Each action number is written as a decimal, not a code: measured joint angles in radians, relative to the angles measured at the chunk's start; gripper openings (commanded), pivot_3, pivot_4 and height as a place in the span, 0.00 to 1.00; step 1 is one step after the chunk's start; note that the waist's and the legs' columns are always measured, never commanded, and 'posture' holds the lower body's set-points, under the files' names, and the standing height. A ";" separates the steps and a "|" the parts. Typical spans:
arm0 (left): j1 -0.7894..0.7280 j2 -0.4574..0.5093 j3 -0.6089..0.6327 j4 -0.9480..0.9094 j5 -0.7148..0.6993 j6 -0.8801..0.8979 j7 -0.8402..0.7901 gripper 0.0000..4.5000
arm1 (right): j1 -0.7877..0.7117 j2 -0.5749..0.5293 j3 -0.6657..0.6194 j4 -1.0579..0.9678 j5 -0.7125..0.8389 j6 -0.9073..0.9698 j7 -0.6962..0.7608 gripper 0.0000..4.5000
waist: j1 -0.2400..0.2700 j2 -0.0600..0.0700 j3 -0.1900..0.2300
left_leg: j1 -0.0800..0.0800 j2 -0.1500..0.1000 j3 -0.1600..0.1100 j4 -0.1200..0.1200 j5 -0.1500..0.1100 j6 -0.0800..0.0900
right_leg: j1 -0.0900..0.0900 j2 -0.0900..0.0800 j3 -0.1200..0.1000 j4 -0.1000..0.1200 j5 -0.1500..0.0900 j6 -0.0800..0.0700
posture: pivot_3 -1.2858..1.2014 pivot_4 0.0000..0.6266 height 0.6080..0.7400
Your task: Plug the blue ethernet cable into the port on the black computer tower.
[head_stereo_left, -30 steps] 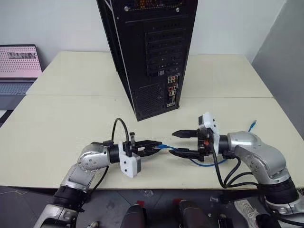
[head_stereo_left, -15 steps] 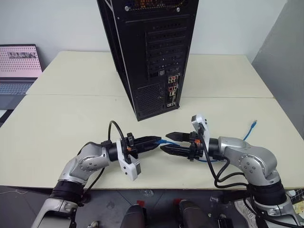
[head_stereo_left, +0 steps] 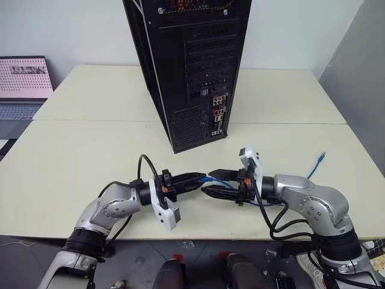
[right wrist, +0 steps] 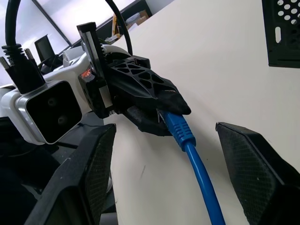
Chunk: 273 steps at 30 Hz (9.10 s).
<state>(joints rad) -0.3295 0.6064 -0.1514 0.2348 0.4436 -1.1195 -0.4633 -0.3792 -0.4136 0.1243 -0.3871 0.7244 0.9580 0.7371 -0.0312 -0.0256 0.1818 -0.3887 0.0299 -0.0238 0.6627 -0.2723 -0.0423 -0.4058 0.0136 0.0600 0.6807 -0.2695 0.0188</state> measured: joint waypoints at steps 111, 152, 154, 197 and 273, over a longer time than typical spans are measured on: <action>0.038 -0.164 0.027 -0.648 -0.652 1.445 0.179 0.90 | -0.050 0.321 0.076 0.050 -0.604 -0.447 -0.638 0.00 | 0.000 0.000 0.000 | -0.006 -0.001 -0.006 0.001 0.001 -0.001 | -0.001 0.000 -0.011 0.001 0.000 0.000 | 0.52 0.24 1.00; 0.044 -0.219 0.077 -0.652 -0.552 1.465 0.167 0.90 | -0.186 0.461 0.014 0.342 -0.676 -0.519 -0.737 0.00 | 0.000 0.001 0.000 | -0.006 -0.001 -0.007 0.001 0.001 -0.001 | -0.001 -0.003 -0.012 0.000 0.000 -0.001 | 0.52 0.24 1.00; 0.044 -0.219 0.077 -0.652 -0.550 1.465 0.166 0.90 | -0.188 0.461 0.014 0.347 -0.676 -0.528 -0.737 0.00 | 0.000 0.001 0.000 | -0.007 -0.001 -0.007 0.001 0.001 -0.001 | -0.001 -0.003 -0.012 0.000 0.000 -0.001 | 0.52 0.24 1.00; 0.050 -0.219 0.079 -0.649 -0.536 1.464 0.154 0.90 | -0.185 0.467 0.012 0.305 -0.701 -0.457 -0.739 0.00 | -0.001 0.001 0.000 | -0.008 -0.001 -0.007 0.001 0.001 -0.001 | -0.003 -0.003 -0.012 0.000 0.000 -0.001 | 0.52 0.24 1.00; 0.107 0.025 0.206 -0.664 -0.648 1.590 -0.123 0.90 | -0.098 -0.018 -0.151 0.077 -0.404 -0.342 -0.136 0.99 | -0.004 0.001 0.000 | -0.009 -0.001 -0.007 0.000 0.000 -0.001 | -0.004 -0.003 -0.013 0.000 0.000 -0.001 | 0.52 0.24 1.00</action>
<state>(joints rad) -0.2230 0.6311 0.0543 -0.4293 -0.2044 0.4709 -0.5859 -0.4773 -0.4320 -0.0263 -0.3104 0.3200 0.6165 0.6014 -0.0348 -0.0243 0.1820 -0.3979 0.0289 -0.0311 0.6631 -0.2718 -0.0430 -0.4101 0.0110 0.0466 0.6803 -0.2694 0.0181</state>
